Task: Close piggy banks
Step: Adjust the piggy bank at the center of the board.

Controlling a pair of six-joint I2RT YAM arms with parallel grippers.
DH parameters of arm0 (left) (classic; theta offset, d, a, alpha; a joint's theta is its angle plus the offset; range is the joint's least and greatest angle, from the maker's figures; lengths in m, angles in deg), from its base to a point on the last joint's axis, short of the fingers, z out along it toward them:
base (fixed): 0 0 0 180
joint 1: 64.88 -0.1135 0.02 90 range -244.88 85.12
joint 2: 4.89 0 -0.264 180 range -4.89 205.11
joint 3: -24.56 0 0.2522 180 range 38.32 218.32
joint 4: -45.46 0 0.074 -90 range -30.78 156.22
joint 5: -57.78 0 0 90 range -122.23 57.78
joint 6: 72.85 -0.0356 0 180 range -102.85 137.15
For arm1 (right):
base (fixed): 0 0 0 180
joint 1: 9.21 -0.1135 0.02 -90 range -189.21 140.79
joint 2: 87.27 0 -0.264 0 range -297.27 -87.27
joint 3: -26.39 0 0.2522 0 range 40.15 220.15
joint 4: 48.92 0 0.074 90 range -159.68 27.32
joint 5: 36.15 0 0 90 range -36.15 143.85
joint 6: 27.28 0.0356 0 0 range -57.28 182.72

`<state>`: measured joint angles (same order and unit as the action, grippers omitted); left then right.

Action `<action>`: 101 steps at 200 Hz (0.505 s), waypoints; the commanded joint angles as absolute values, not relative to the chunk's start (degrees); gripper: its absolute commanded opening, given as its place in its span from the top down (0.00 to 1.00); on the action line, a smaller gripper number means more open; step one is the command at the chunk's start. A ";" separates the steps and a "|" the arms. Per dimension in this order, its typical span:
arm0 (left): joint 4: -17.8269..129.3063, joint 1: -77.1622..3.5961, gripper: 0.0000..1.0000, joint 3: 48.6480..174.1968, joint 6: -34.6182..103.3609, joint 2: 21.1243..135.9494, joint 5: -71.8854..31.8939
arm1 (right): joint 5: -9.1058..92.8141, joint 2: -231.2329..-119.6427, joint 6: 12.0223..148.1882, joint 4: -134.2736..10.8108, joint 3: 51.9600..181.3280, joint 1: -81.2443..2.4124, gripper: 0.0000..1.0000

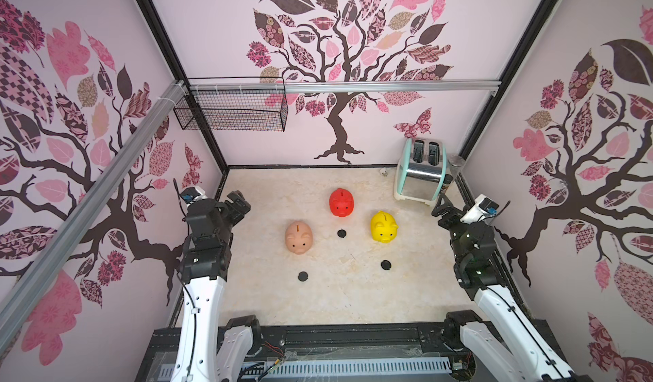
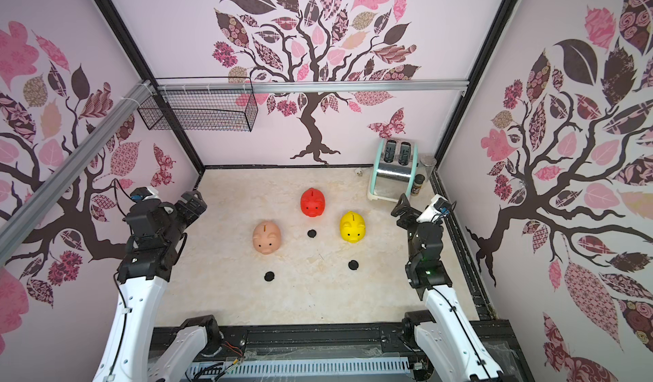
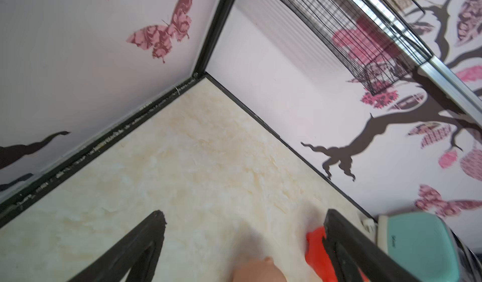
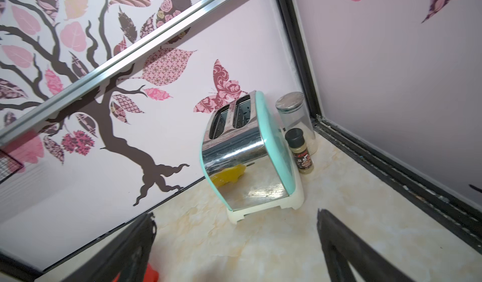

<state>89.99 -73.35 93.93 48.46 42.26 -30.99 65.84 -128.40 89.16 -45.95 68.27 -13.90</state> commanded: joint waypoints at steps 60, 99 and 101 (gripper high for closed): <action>106.11 -63.28 0.12 87.33 44.72 36.32 -9.45 | 25.46 -134.07 98.23 -73.31 83.59 -16.94 0.09; 100.07 -55.54 0.23 80.98 50.95 38.19 -11.27 | 25.75 -138.78 100.03 -71.38 84.85 -28.32 0.17; 99.84 -55.25 0.23 80.78 51.09 38.27 -11.63 | 25.84 -139.13 100.17 -71.16 84.81 -28.82 0.17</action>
